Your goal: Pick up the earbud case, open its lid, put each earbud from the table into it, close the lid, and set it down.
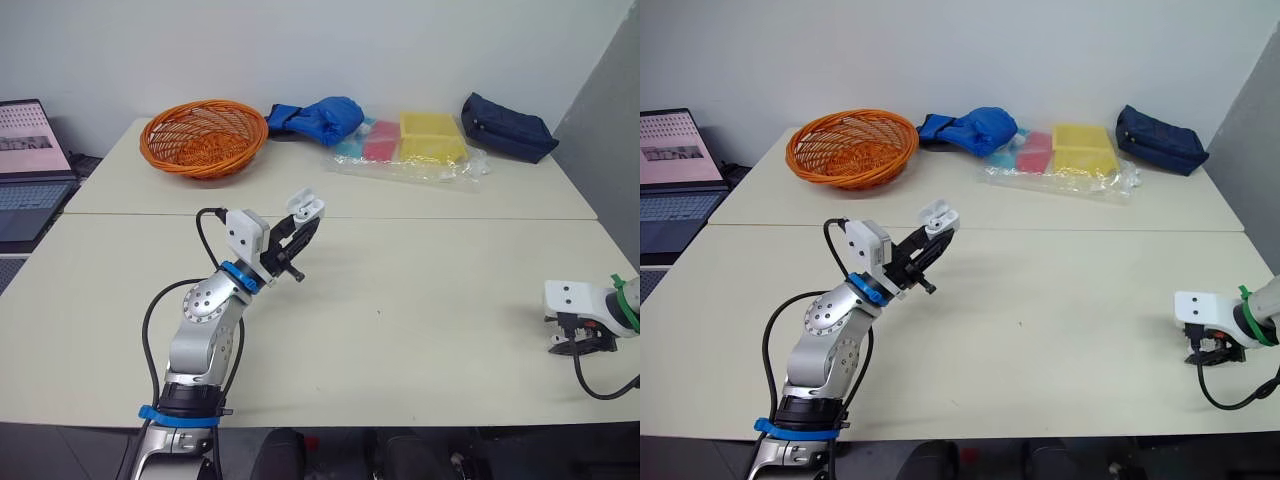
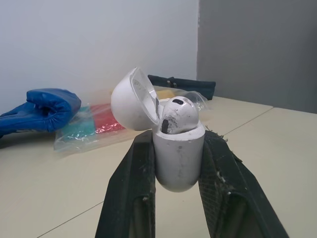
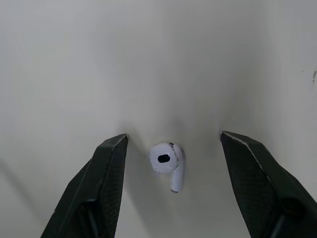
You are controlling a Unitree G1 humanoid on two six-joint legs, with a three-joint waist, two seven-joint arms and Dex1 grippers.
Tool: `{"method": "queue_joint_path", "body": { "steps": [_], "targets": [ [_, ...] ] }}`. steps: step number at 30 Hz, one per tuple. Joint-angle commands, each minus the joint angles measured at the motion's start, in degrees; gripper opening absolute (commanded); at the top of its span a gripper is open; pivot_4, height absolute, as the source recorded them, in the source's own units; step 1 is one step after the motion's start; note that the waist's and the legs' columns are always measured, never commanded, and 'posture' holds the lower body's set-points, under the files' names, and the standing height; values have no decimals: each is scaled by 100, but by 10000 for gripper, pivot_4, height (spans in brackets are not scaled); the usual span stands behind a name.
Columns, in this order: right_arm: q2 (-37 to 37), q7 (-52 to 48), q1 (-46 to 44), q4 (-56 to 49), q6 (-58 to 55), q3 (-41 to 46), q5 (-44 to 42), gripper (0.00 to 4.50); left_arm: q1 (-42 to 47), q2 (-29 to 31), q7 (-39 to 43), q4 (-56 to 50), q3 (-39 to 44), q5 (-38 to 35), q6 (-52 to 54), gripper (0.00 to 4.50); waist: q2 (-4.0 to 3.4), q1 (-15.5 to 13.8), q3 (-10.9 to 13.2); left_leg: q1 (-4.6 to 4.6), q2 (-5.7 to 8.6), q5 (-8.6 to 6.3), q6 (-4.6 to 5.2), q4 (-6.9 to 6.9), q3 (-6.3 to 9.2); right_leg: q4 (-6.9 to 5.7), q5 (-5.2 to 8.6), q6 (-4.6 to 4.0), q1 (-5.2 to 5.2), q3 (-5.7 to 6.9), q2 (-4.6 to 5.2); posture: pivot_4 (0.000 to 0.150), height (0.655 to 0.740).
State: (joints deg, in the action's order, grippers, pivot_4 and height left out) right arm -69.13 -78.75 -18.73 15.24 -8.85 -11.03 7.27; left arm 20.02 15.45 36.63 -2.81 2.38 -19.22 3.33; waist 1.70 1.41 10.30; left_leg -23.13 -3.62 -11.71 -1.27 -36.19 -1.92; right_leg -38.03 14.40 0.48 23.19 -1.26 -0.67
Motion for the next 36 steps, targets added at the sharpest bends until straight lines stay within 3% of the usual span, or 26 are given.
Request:
{"method": "queue_joint_path", "body": {
  "steps": [1,5,36],
  "targets": [
    [-65,-66,130,-7,-64,0,45,30814,95,-12,-30,-162,20,-55,-75,7665,0,0,0,0,1,0,0,0,-1,0,0,0,0,-1,0,1500,7400],
    [-65,-23,157,67,18,5,96,22327,74,0,-26,-198,18,-56,-58,7665,2,2,-1,0,1,0,0,0,-2,1,0,0,-1,-2,1,1500,7400],
    [-114,120,205,381,455,-29,315,22327,71,-9,-4,-207,7,-73,-55,7665,17,-8,-9,8,12,0,0,-13,-26,4,-9,14,-10,-25,16,1500,7400]
  ]
}}
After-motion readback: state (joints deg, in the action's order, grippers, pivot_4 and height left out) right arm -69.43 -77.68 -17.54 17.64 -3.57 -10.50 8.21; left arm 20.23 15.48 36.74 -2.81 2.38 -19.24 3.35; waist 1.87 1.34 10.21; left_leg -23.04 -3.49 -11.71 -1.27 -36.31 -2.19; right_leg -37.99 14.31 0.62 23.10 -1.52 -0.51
